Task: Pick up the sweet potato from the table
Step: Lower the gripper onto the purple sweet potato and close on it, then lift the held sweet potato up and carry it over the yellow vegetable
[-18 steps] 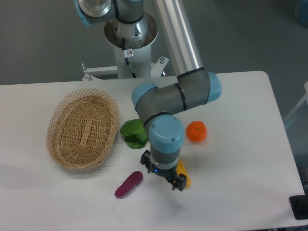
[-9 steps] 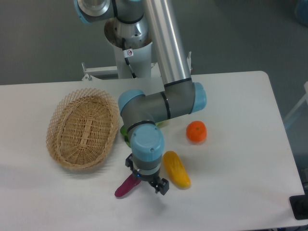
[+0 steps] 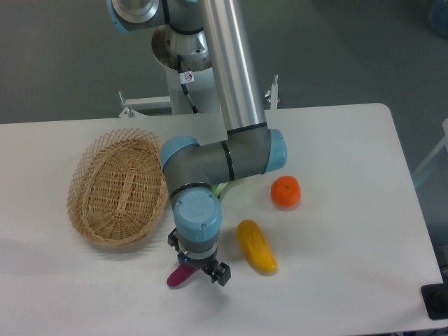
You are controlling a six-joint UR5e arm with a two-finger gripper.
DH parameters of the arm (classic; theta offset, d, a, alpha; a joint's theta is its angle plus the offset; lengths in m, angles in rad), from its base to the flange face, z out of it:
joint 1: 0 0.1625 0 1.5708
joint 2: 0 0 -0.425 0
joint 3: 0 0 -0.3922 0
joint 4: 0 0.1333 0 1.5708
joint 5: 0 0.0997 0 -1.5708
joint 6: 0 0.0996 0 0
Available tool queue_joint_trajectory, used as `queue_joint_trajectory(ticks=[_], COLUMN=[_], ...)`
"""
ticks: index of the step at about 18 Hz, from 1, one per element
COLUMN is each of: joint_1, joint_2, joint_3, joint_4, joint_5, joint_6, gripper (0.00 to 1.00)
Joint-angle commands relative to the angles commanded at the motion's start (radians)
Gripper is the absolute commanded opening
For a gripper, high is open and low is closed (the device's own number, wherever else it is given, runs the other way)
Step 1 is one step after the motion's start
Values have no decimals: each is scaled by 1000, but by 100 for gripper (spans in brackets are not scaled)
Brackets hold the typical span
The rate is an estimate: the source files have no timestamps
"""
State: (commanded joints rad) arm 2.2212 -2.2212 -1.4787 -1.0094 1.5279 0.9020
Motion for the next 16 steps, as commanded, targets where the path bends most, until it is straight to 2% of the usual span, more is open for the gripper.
queue_joint_trajectory(ticks=[4, 5, 9, 11, 16], joint_1=[-11, -12, -12, -12, -12], joint_2=[-5, -6, -8, -8, 3], joint_3=[-3, -3, -3, -2, 0], joint_4=[0, 0, 0, 0, 0], joint_5=[-21, -20, -20, -20, -20], joint_6=[-15, -18, -51, -52, -49], gripper=[100, 92, 40, 26, 25])
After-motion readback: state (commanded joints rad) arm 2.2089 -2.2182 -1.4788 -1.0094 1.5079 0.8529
